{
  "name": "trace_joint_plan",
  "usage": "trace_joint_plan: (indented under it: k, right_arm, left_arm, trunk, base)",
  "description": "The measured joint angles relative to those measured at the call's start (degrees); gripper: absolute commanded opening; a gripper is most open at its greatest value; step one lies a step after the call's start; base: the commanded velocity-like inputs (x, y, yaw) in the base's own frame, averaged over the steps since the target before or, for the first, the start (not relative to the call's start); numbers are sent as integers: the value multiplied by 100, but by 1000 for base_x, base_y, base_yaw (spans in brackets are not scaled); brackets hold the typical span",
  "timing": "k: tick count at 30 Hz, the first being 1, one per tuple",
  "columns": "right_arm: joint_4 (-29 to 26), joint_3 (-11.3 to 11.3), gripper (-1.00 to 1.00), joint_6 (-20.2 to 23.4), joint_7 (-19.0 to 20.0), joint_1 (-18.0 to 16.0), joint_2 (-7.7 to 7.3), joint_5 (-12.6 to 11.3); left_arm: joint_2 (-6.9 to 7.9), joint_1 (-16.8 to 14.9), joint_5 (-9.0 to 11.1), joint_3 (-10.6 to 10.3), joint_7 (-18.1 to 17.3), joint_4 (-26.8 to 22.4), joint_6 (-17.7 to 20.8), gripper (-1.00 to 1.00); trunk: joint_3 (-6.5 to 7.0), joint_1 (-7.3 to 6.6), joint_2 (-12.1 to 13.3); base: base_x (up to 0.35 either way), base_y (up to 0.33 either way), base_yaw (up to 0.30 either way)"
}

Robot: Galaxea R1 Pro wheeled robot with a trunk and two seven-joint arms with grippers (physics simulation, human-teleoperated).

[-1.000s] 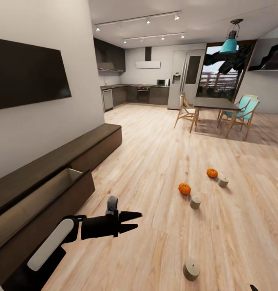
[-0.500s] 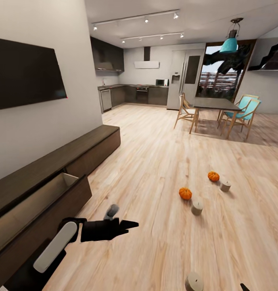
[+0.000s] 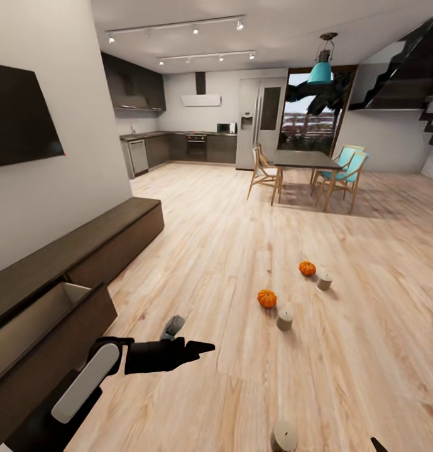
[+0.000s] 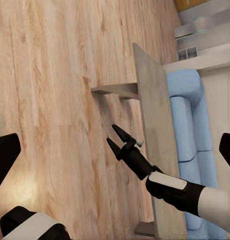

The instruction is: Place each of the two pumpkins and all three candles from the living room inside a cabinet in the living room (use any cabinet), then make sure every cabinet is closed, and position the cauldron so it is next to a table in the living room.

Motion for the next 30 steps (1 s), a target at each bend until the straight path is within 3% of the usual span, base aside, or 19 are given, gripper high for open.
trace_joint_plan:
  k: [9,25,30]
  right_arm:
    - [0,1,100,1,21,0,0,6]
    - [0,9,100,-8,2,0,9,12]
    - [0,5,100,-4,15,-1,9,16]
  left_arm:
    - [32,3,-1,227,-426,10,2,100]
    - [36,3,-13,238,-460,22,2,100]
    - [51,3,-11,241,-459,25,2,100]
  trunk:
    - [0,0,0]
    - [0,0,0]
    - [0,0,0]
  base:
    - [0,0,-291]
    - [0,0,-272]
    - [0,0,-85]
